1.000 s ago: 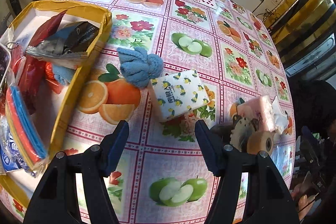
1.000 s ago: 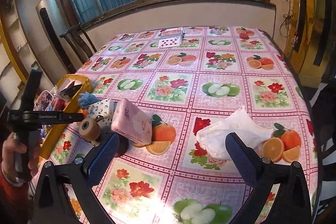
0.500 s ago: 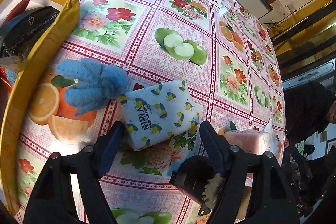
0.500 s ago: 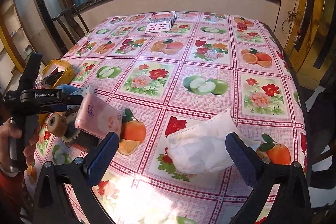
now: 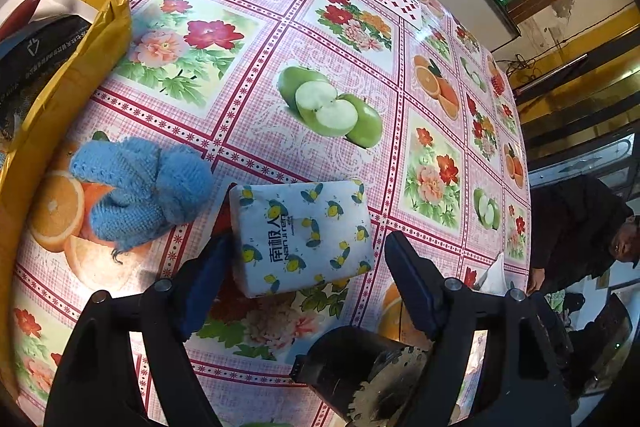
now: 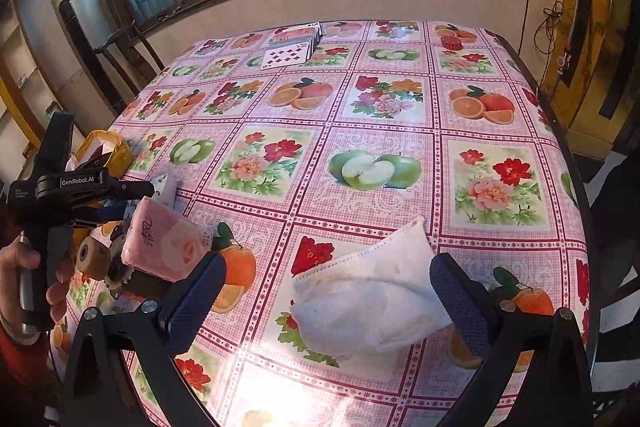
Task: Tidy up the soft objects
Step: 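Grasp the white crumpled cloth with the right gripper while the left grasps the lemon-print tissue pack, then lift the white cloth and lemon-print pack and carry them toward the lid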
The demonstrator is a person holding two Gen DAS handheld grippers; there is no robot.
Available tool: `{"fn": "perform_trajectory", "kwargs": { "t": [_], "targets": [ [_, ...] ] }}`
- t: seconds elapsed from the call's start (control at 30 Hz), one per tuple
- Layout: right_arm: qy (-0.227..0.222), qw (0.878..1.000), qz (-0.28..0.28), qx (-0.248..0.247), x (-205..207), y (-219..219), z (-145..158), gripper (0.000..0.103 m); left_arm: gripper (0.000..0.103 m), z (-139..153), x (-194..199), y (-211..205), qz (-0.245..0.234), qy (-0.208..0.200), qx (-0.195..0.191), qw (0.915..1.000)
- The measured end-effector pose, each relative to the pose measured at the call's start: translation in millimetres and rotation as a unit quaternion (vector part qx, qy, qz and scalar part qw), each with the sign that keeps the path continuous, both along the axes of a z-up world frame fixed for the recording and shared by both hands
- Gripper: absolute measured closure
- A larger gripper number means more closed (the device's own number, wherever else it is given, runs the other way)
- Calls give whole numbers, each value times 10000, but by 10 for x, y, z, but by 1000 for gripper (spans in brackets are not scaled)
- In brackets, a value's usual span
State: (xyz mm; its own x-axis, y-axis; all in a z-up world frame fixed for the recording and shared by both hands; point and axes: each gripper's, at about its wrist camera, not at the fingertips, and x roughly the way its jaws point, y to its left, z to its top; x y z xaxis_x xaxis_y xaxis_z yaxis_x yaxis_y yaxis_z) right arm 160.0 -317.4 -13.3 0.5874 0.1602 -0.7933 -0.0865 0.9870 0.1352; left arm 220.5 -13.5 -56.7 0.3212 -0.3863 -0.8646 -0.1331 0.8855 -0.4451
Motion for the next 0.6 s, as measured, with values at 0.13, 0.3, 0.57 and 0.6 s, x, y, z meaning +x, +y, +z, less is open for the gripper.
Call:
{"fn": "perform_trajectory", "kwargs": {
  "t": [0.13,0.3,0.57,0.6],
  "targets": [
    [107,9998,-19,-157,49,3,-53,0,19,6,20,-72,-83,-29,198,9998],
    [322,9994,-126,-21,96,-64,-142,0,17,7,45,-195,-285,3,612,9977],
    [938,9928,-733,86,180,-193,-407,0,9,-40,88,-422,-871,68,1359,9869],
    [994,9919,-770,196,184,-209,-444,0,9,-48,87,-428,-947,83,1468,9846]
  ]
}}
